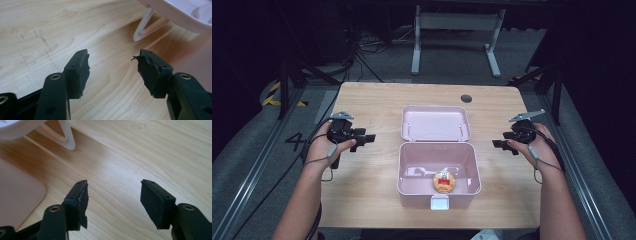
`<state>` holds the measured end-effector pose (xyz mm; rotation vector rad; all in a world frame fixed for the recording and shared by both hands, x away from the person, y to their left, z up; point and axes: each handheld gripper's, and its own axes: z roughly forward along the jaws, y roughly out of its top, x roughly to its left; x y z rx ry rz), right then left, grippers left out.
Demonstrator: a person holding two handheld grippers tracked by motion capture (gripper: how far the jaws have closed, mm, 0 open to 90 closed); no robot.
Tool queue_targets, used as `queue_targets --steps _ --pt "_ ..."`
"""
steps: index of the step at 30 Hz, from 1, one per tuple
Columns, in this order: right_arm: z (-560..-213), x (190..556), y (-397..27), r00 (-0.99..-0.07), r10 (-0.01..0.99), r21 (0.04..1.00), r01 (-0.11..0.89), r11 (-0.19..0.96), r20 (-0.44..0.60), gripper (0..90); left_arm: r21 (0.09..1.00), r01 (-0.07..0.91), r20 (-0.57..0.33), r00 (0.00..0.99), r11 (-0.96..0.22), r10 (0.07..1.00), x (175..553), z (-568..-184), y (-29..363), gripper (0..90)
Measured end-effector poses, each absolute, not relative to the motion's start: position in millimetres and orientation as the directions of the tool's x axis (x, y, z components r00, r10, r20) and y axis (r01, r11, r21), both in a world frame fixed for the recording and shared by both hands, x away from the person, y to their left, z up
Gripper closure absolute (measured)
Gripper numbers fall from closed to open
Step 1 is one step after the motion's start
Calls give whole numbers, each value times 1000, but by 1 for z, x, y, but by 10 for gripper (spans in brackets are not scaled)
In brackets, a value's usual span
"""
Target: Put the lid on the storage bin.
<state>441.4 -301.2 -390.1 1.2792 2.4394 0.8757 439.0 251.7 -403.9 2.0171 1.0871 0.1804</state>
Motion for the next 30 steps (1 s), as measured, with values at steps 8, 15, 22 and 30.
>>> queue_targets --steps 8,15,22,30 --pt "-391 441 -298 -593 803 606 659 445 54 398 728 617 -236 635 -299 736 442 -397 244 343" --pt "-393 440 -300 -588 807 604 663 442 55 398 746 604 -267 657 -280 705 450 -383 232 351" --pt "-395 437 -302 -581 812 596 671 441 52 397 756 599 -280 662 -266 695 465 -370 221 363" --pt "-397 435 -306 -575 817 595 672 441 43 397 752 610 -319 667 -248 673 486 -368 201 377"
